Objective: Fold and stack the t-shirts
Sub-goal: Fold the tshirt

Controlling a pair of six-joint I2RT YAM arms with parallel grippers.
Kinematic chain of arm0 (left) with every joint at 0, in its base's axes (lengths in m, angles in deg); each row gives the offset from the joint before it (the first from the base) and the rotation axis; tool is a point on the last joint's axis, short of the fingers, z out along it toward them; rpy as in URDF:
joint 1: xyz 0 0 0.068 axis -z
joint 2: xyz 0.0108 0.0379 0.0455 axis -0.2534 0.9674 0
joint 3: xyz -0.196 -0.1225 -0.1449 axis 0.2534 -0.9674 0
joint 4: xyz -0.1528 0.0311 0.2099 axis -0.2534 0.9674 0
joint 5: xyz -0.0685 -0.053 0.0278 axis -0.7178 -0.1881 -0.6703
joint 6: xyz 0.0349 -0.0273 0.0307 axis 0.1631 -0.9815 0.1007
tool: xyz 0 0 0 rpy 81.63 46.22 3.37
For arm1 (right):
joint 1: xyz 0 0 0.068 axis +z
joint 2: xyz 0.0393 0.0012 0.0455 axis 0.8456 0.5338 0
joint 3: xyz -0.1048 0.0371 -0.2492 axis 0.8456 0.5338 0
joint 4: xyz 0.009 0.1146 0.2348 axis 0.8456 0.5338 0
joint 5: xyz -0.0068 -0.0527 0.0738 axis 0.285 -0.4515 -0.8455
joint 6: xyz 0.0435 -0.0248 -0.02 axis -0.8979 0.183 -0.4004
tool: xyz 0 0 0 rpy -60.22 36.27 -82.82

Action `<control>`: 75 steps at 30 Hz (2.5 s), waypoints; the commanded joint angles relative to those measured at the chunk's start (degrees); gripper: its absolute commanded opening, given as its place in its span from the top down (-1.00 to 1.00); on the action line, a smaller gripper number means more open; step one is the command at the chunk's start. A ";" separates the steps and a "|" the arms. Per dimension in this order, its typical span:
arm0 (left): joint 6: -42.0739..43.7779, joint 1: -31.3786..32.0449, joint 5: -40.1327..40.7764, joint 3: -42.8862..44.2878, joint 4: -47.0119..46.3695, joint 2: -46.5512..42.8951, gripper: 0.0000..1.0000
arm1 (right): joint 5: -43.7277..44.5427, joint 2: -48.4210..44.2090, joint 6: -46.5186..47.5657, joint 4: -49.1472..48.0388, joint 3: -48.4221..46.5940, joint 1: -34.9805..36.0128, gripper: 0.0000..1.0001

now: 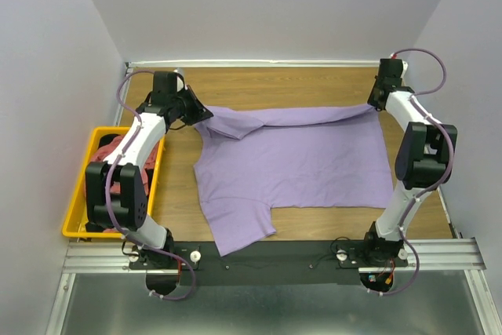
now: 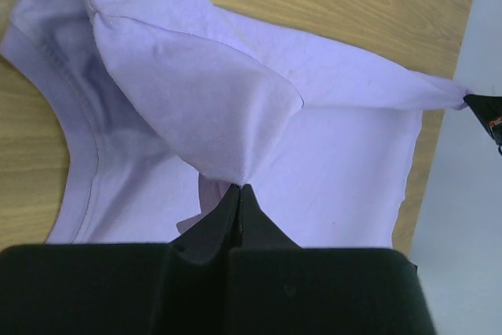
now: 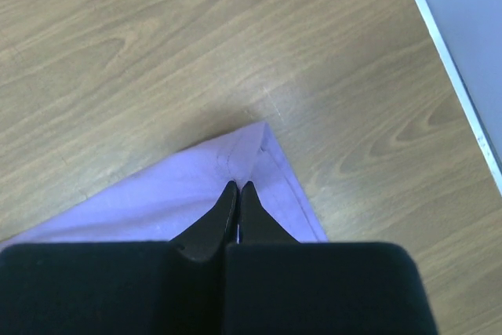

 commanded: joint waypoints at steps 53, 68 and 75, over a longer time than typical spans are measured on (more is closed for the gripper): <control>10.90 -5.17 -0.39 -4.44 -16.40 12.32 -0.08 | -34.48 2.11 -8.78 0.76 3.24 -11.05 -0.22; 11.52 -5.08 -0.22 1.27 -19.74 22.17 0.10 | -36.59 3.78 -6.67 -0.47 3.85 -10.96 -0.22; 11.43 -4.99 -1.71 1.54 -20.62 23.67 0.48 | -37.12 5.27 -7.02 -0.91 3.15 -11.05 -0.22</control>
